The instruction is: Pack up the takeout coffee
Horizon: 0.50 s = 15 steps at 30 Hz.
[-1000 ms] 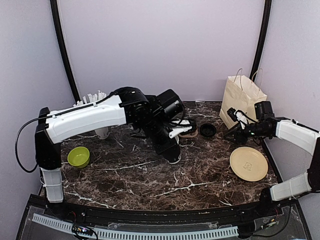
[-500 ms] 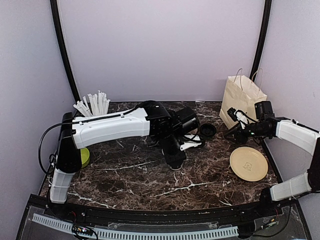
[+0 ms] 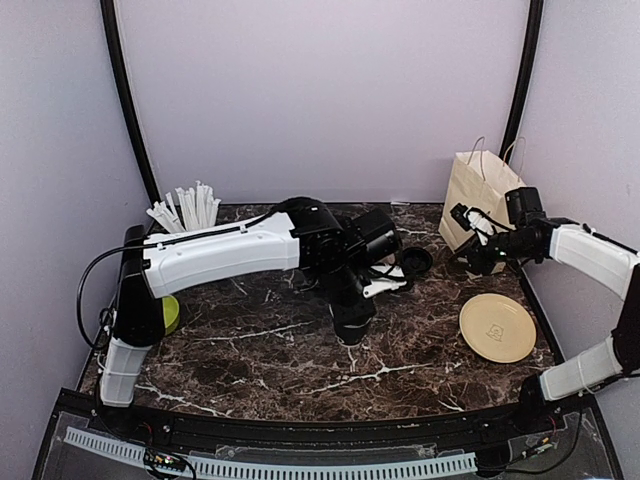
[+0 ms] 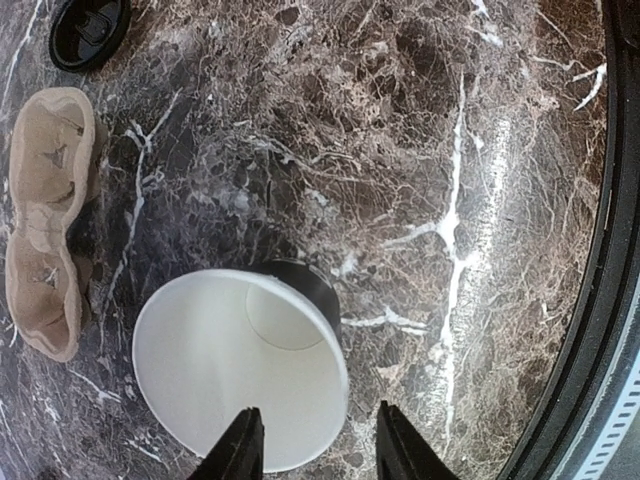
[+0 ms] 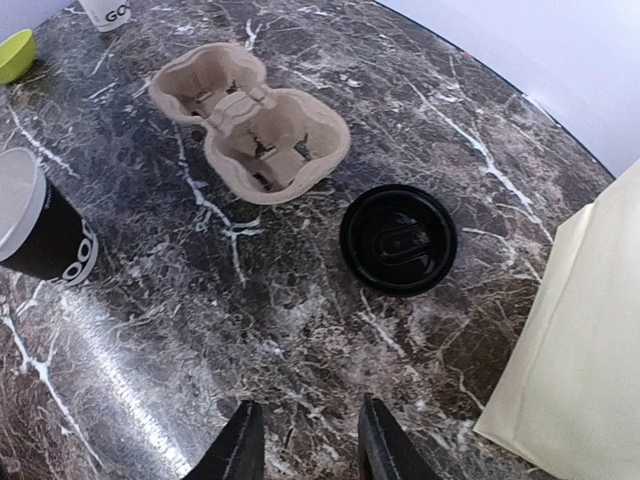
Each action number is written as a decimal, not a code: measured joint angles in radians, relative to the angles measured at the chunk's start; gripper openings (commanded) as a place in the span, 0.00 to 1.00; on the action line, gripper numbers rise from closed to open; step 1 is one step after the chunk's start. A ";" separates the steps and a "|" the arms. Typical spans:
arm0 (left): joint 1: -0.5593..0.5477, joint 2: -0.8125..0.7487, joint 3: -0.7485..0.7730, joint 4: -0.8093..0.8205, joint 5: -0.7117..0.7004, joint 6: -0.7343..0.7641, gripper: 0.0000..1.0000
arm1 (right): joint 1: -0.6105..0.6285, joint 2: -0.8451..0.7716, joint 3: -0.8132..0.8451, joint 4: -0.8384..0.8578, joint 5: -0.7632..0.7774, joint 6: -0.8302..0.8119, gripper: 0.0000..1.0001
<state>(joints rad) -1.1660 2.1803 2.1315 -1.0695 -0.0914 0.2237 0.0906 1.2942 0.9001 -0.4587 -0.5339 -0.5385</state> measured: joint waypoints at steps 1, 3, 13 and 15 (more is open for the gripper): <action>0.000 -0.005 0.002 0.003 -0.001 -0.001 0.48 | 0.011 0.016 0.028 -0.009 0.023 -0.012 0.37; 0.000 -0.034 -0.016 0.026 -0.010 -0.003 0.56 | 0.036 0.045 0.074 -0.020 0.069 -0.039 0.41; 0.084 -0.477 -0.340 0.353 -0.060 -0.076 0.65 | 0.181 0.299 0.362 -0.162 0.256 -0.225 0.41; 0.117 -0.537 -0.406 0.426 -0.068 -0.109 0.65 | 0.216 0.360 0.416 -0.188 0.291 -0.254 0.37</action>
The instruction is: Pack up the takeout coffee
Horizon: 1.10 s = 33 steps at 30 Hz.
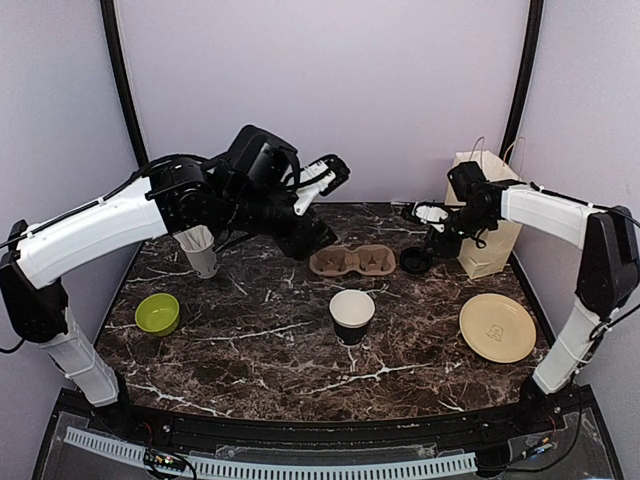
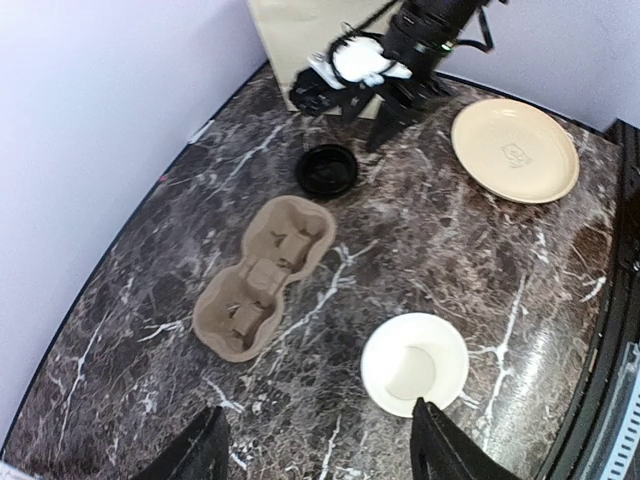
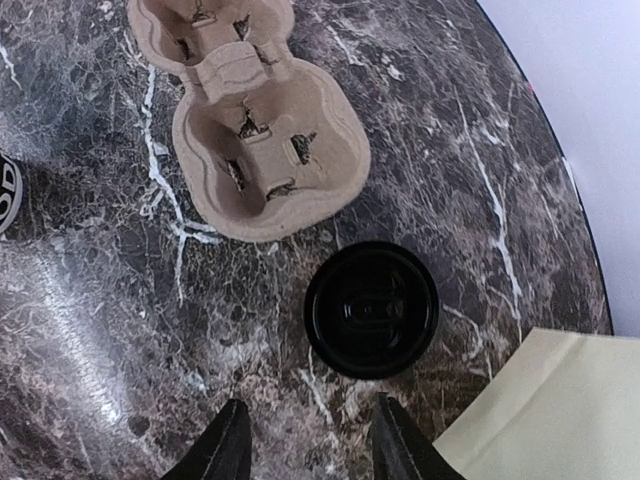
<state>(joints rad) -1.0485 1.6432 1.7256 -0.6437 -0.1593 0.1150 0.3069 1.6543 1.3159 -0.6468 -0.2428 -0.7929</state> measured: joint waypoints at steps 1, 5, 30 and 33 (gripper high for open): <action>0.013 -0.020 -0.029 0.021 -0.006 -0.014 0.65 | 0.018 0.034 0.027 -0.014 0.018 -0.015 0.36; 0.034 -0.076 -0.161 0.109 -0.014 -0.064 0.65 | 0.071 0.186 0.146 -0.073 0.087 -0.051 0.40; 0.054 -0.171 -0.320 0.205 -0.017 -0.101 0.66 | 0.097 0.468 0.293 -0.166 0.266 -0.043 0.31; 0.054 -0.171 -0.320 0.206 -0.017 -0.101 0.65 | 0.097 0.478 0.293 -0.165 0.270 -0.031 0.24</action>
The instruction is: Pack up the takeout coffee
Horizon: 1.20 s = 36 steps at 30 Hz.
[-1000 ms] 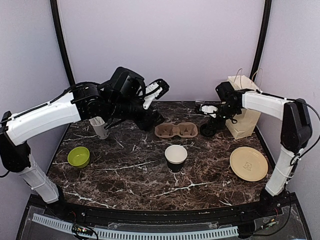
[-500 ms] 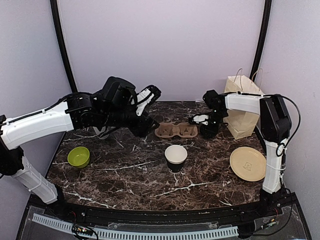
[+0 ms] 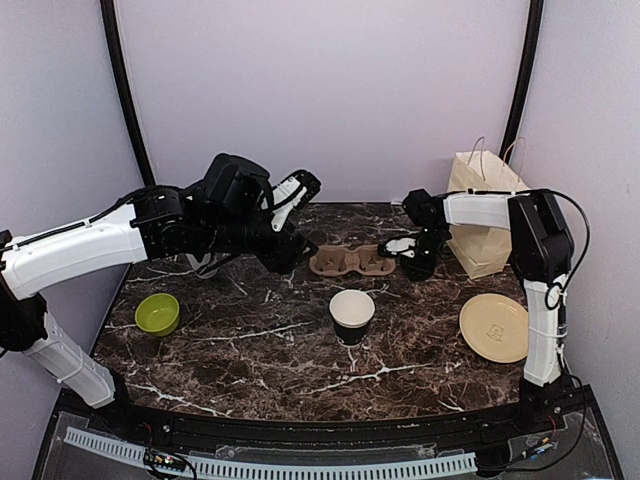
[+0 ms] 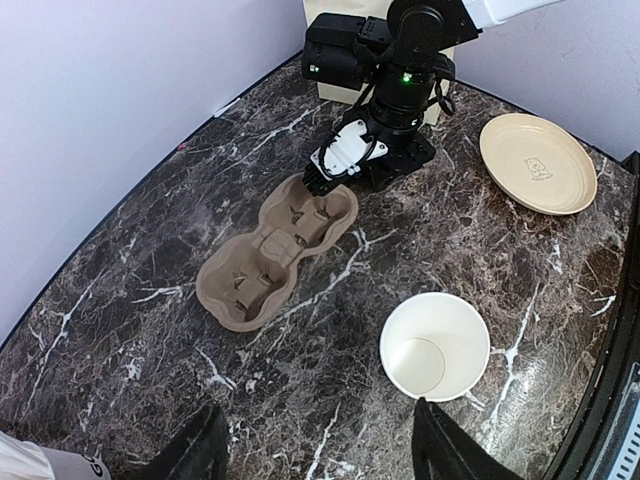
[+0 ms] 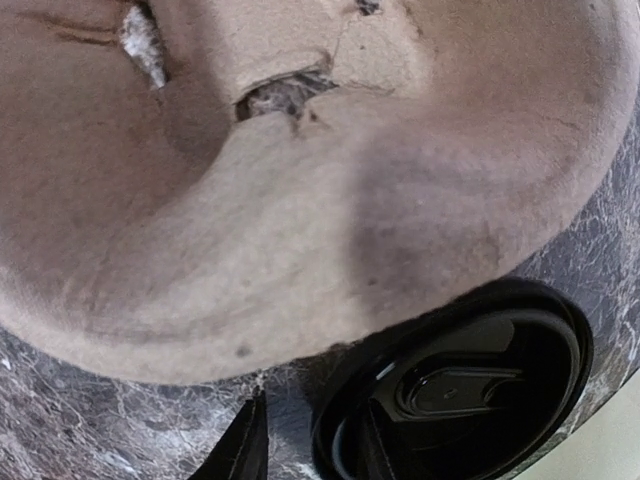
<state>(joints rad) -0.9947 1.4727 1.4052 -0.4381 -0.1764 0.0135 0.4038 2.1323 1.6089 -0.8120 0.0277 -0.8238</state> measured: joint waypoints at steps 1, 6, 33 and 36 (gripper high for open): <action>0.000 0.000 0.000 0.000 0.000 0.000 0.66 | 0.000 0.001 0.000 0.000 0.000 0.002 0.21; 0.000 0.000 -0.002 0.000 0.000 0.000 0.66 | -0.010 0.001 0.000 0.003 -0.002 0.026 0.09; 0.006 -0.092 -0.467 0.956 0.212 0.248 0.98 | 0.063 -0.538 -0.083 -0.148 -1.016 0.182 0.03; 0.006 -0.067 -0.472 1.078 0.297 0.249 0.97 | 0.066 -0.533 -0.078 -0.190 -1.122 0.175 0.03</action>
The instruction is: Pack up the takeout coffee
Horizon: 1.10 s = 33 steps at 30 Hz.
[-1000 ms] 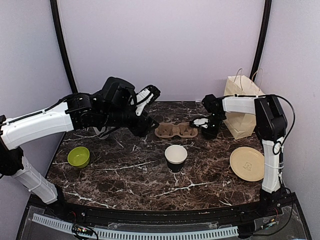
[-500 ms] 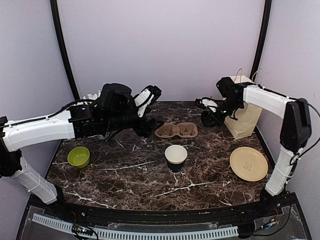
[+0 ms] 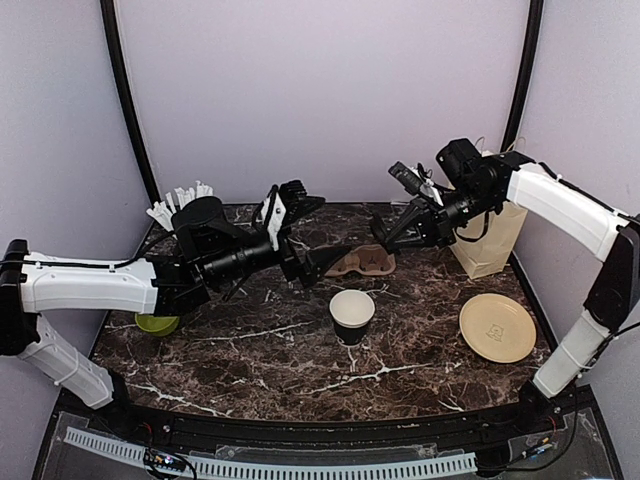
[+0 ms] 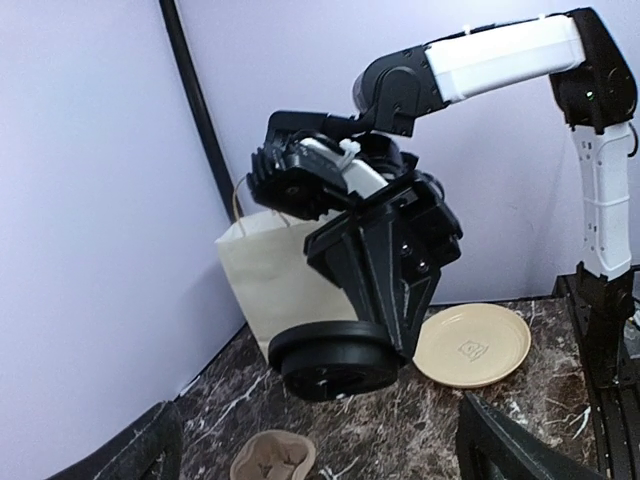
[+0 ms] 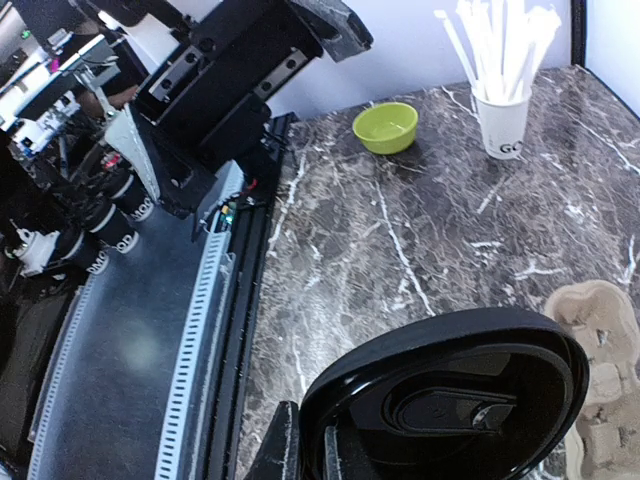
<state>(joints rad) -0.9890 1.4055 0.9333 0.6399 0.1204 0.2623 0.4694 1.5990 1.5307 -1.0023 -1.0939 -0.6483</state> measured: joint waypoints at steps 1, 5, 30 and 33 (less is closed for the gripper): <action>0.000 0.008 0.000 0.037 0.029 -0.001 0.96 | 0.002 0.000 0.002 -0.007 -0.031 -0.001 0.03; 0.000 0.028 0.000 0.129 0.093 -0.010 0.94 | 0.007 0.000 0.003 -0.017 -0.113 0.000 0.03; -0.031 0.293 0.121 0.317 0.095 0.048 0.90 | 0.015 -0.066 -0.033 0.081 -0.280 0.156 0.04; -0.032 0.305 0.133 0.317 0.098 0.049 0.88 | 0.015 -0.066 -0.033 0.085 -0.282 0.161 0.05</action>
<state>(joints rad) -1.0214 1.7107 1.0664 0.9569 0.2188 0.3115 0.4847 1.5330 1.4975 -0.9176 -1.3754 -0.4870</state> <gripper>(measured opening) 0.892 0.046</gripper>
